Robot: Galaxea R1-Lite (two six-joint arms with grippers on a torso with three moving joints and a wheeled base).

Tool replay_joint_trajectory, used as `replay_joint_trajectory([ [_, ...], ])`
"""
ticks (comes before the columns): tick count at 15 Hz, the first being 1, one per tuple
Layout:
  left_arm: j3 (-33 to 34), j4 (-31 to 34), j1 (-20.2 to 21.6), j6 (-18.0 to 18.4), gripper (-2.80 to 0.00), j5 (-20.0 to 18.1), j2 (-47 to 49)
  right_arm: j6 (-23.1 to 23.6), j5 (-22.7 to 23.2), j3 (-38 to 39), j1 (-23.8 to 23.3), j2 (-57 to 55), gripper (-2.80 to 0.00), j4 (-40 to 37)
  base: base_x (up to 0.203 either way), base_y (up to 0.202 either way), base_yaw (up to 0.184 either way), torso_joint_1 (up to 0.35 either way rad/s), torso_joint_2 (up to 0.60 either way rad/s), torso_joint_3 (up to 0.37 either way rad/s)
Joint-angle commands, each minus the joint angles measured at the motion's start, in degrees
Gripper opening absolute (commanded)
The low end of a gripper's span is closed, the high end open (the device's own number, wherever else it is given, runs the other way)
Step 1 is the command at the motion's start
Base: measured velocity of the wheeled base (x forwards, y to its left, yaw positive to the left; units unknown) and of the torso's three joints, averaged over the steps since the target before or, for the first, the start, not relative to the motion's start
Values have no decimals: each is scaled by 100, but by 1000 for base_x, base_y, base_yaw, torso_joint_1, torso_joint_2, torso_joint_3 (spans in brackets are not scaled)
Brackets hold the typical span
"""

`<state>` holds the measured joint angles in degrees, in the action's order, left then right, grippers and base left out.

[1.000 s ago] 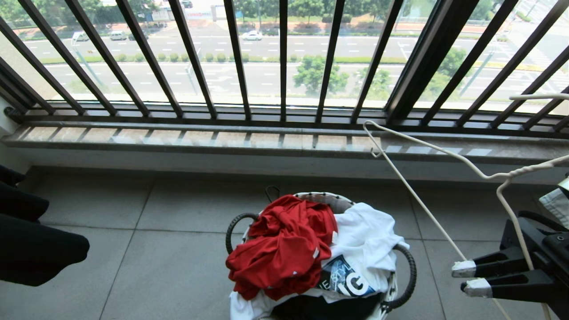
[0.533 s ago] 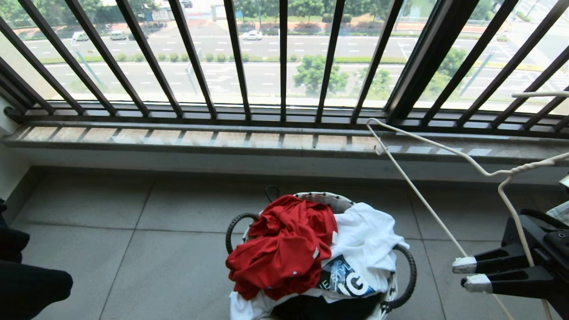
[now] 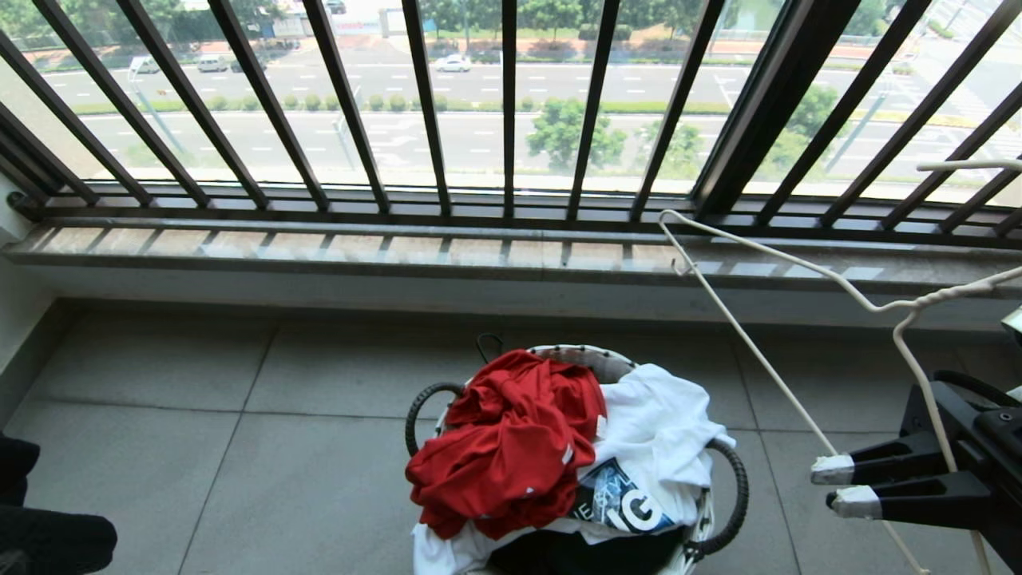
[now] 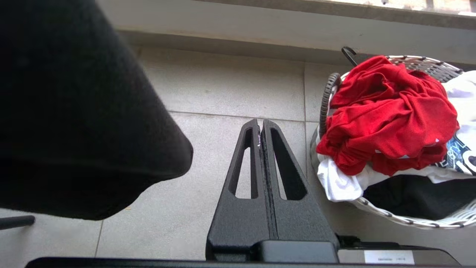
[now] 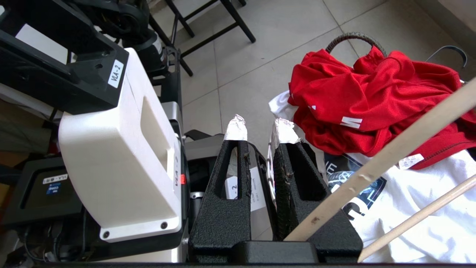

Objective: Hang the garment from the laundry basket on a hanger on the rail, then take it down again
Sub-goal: Pick up clothes from the basket

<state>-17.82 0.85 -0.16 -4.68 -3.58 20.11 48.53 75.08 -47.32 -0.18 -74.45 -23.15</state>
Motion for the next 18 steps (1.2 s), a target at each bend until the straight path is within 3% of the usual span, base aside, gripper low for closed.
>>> replay_joint_trajectory([
  [1, -769, 16, -84, 3, -280, -557, 2272, 25, 42, -53, -74, -31, -280, -14, 0, 0, 0, 0, 0, 0],
  [2, -1093, 28, -268, -10, -280, -751, 2981, 25, 42, -72, -128, -52, -280, -14, 0, 0, 0, 0, 0, 0],
  [4, -1771, 134, -1041, -80, -280, -900, 4338, 21, 42, -79, -140, -114, -280, -14, 0, 0, 0, 0, 0, 0],
  [7, -2754, 327, -2557, -275, -280, -488, 6243, 0, 42, -213, -296, -217, -280, -23, 0, 0, 0, 0, 0, 0],
  [9, -3366, 394, -3202, -376, -280, -155, 7253, -2, 42, -250, -355, -293, -280, -23, 0, 0, 0, 0, 0, 0],
  [13, -4647, 467, -3641, -462, -280, 132, 8430, -28, 42, -342, -418, -447, -280, -17, 0, 0, 0, 0, 0, 0],
  [16, -4773, 472, -3777, -470, -280, 257, 8546, -36, 42, -409, -493, -519, -280, -23, 0, 0, 0, 0, 0, 0],
  [17, -4751, 471, -3807, -466, 0, 354, 8470, -37, 42, -431, -517, -536, -280, -23, 0, 0, 0, 0, 0, 0],
  [18, -4751, 471, -3872, -478, 0, 409, 8370, -37, 42, -436, -535, -536, -280, -23, 0, 0, 0, 0, 0, 0],
])
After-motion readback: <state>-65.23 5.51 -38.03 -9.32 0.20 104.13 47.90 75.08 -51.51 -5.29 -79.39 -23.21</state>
